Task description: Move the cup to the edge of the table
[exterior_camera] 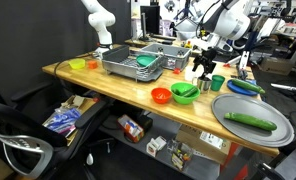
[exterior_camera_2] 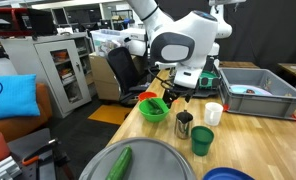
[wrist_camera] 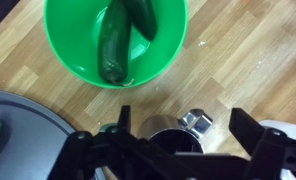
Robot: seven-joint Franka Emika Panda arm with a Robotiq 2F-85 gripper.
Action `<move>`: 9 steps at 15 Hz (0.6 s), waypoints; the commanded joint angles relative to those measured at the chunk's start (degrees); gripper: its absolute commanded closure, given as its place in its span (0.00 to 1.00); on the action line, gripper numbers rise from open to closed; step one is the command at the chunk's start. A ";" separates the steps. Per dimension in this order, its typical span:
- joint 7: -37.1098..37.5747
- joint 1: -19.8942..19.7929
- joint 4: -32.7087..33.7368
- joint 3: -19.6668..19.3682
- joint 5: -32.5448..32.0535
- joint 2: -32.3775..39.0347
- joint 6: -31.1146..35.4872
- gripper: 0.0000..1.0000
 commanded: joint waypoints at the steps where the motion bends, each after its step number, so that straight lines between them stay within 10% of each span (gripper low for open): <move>1: 8.66 -0.06 3.78 -0.11 1.18 2.55 -1.31 0.00; 9: 27.62 -0.50 11.39 -0.32 -0.09 8.86 -1.83 0.00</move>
